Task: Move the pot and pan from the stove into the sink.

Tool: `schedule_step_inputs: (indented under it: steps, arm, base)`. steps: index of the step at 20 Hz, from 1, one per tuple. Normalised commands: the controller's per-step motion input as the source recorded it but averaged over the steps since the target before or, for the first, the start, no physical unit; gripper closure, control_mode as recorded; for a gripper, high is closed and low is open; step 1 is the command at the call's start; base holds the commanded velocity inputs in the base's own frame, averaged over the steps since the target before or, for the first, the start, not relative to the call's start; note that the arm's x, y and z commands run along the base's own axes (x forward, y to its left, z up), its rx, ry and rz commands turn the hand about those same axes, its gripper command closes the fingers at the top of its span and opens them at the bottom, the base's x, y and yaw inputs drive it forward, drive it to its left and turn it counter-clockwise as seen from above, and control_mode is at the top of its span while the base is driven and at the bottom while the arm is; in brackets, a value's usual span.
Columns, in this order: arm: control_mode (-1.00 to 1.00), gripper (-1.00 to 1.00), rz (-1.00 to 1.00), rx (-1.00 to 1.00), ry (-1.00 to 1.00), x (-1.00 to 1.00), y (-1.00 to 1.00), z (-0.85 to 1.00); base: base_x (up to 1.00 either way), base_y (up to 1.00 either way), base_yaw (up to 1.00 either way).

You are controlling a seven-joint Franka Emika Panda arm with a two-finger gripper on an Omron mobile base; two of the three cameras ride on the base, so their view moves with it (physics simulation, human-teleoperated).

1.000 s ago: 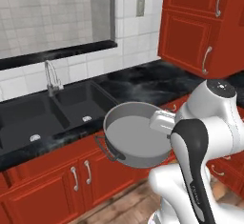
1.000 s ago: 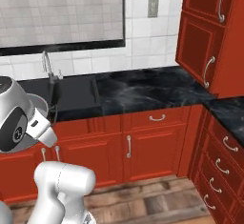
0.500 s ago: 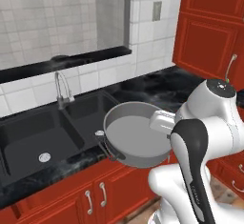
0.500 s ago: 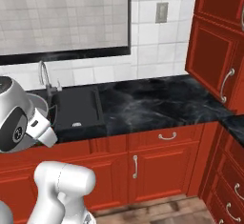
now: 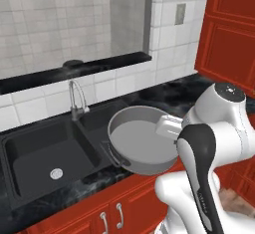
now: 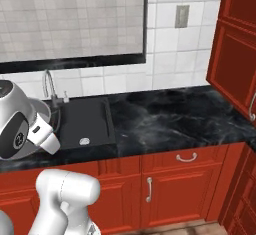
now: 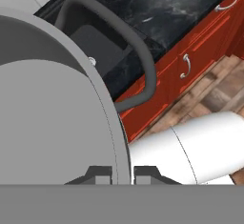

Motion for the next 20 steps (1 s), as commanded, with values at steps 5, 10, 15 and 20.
schedule_step_inputs:
  steps: [5, 10, 15, 20]
  arm:
    - [1.0, 1.0, 0.0, 0.0, 0.0, 0.0, 0.0, 0.0]
    - [1.0, 1.0, 0.0, 0.0, 0.0, 0.0, 0.0, 0.0]
    - [-1.0, 1.0, 0.0, 0.0, 0.0, 0.0, 0.0, 0.0]
    - [-1.0, 1.0, 0.0, 0.0, 0.0, 0.16, 0.14, -0.02]
  base:
    - [-0.08, -0.1, 0.28]
    - [-0.16, -0.12, 0.26]
    - [-0.01, 0.0, 0.02]
    - [0.0, 0.0, 0.0]
